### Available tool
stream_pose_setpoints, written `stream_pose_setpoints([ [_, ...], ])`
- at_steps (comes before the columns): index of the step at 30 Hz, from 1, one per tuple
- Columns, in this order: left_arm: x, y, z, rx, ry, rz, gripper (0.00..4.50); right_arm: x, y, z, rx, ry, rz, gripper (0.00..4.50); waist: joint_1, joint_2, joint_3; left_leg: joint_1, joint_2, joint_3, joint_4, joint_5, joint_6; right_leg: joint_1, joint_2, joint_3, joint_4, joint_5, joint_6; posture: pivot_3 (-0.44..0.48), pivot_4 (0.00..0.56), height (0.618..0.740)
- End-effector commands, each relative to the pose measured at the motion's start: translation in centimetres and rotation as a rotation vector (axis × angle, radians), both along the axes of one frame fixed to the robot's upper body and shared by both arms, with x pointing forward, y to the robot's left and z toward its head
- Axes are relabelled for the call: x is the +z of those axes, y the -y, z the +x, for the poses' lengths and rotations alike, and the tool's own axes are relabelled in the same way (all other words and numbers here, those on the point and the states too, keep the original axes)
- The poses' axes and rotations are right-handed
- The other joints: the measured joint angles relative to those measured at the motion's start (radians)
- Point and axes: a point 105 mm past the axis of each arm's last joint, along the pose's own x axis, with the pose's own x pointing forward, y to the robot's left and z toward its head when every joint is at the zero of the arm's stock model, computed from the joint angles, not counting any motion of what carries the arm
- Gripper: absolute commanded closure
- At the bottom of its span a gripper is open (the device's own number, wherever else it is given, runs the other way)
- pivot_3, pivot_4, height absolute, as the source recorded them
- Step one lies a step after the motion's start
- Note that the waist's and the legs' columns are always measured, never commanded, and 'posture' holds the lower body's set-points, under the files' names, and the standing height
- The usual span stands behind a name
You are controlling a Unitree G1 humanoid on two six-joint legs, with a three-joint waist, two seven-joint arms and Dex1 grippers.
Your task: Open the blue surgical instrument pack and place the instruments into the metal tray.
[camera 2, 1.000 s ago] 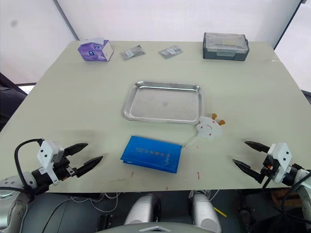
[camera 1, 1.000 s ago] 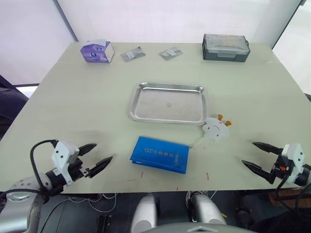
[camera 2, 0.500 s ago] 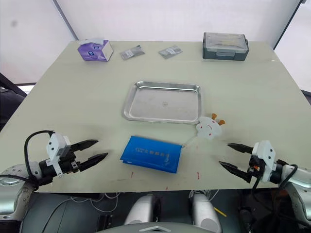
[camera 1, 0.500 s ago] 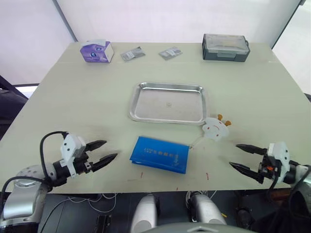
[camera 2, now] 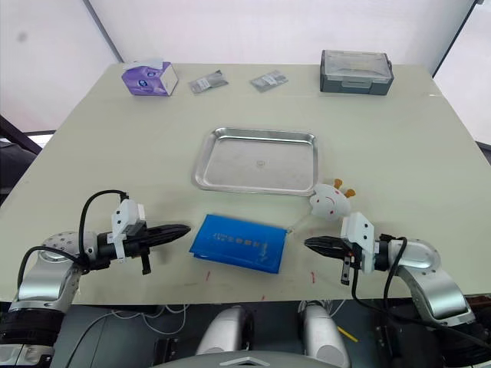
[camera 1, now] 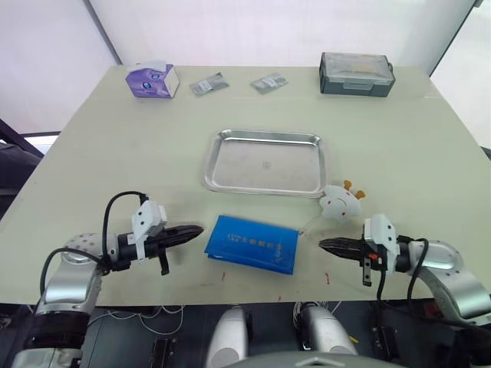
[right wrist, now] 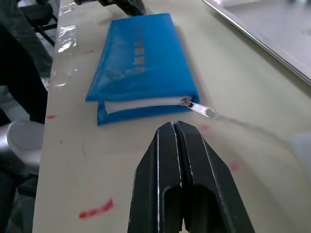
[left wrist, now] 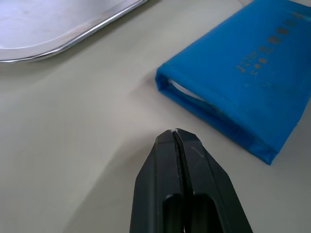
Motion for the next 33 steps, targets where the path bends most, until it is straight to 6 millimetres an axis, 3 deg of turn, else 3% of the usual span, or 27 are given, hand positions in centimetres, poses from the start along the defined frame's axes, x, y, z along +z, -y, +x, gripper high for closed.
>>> stream_pose_setpoints([
  [1, 0.1, 0.5, 0.1, -0.053, 0.007, 0.003, 4.48, 0.2, -1.0, 0.4, 0.033, 0.026, -0.008, 4.50, 0.000, 0.000, 0.000, 0.000, 0.000, 0.000, 0.000, 0.000, 0.000, 0.000, 0.000, 0.000, 0.000, 0.000, 0.000, 0.000, 0.150, 0.731],
  [20, -0.2, 2.9, 1.0, -0.135, 0.004, -0.035, 4.48, -0.6, -3.8, 1.2, 0.120, 0.003, -0.040, 4.50, 0.003, 0.000, 0.000, 0.000, 0.000, 0.000, 0.001, 0.000, 0.000, 0.000, 0.000, 0.000, 0.001, 0.000, 0.000, 0.000, 0.150, 0.731],
  [33, 0.0, 3.8, 0.5, -0.166, -0.003, -0.056, 4.48, -0.1, -3.7, 2.9, 0.076, 0.037, -0.022, 4.50, 0.000, 0.000, 0.000, 0.000, 0.000, 0.000, 0.001, 0.000, 0.000, 0.000, 0.000, 0.000, 0.001, 0.000, 0.000, 0.000, 0.150, 0.731],
])
